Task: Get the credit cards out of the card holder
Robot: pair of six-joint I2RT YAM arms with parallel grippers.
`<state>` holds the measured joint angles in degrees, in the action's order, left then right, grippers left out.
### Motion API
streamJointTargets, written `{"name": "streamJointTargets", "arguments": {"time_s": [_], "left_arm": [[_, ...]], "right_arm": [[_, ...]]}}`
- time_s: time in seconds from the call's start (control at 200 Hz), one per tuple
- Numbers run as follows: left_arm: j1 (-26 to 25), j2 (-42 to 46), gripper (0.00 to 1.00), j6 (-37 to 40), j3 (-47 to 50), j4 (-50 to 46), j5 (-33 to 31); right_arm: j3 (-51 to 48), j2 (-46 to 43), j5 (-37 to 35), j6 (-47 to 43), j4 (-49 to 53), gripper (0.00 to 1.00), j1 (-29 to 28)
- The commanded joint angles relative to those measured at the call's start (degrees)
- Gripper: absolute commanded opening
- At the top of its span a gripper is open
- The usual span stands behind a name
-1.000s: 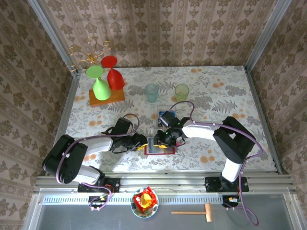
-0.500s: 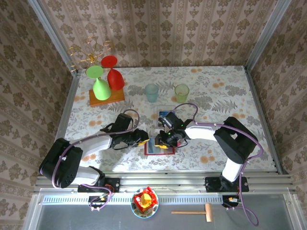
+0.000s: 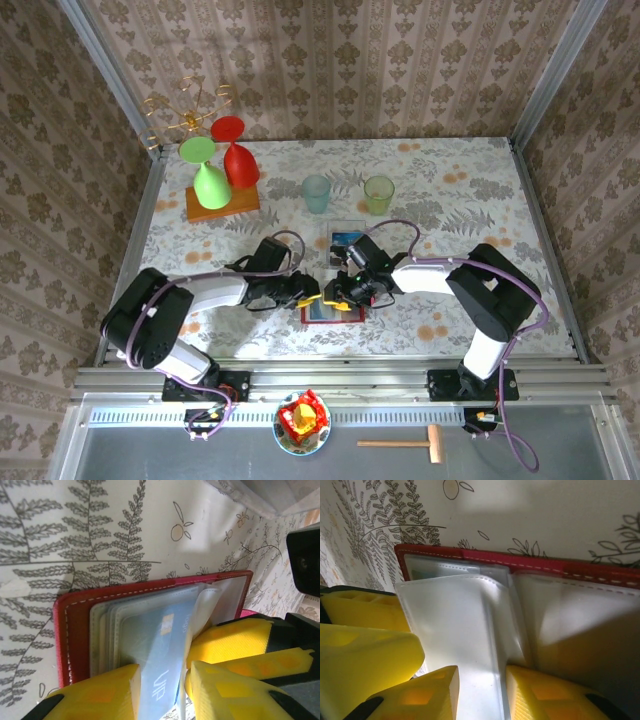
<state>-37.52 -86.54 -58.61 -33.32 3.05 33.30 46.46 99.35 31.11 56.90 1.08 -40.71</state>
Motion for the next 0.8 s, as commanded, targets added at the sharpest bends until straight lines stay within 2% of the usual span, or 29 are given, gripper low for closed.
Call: {"name": "streamJointTargets", "arguments": {"time_s": [0.0,0.315,0.575,0.795], "left_arm": [[-0.9,-1.6,0.32,-1.1,-1.9,1.7,0.9],[-1.7,-1.2,0.31,-1.0,-4.0,0.8,1.4],[-3.3,-1.3,0.33,2.1,-8.6,-3.4,1.8],[-5.8,-5.3,0.34,3.5,-13.0,-3.7,3.1]], "right_arm": [[-1.9,-0.4,-0.4,0.9,-0.5,0.32,0.1],[-3.0,-5.5,-1.6,1.7,-1.5,0.32,0.8],[-3.3,-13.9,-5.4,-1.3,6.6,0.32,4.5],[-4.8,-21.9,-8.6,-2.9,12.0,0.34,7.6]]}}
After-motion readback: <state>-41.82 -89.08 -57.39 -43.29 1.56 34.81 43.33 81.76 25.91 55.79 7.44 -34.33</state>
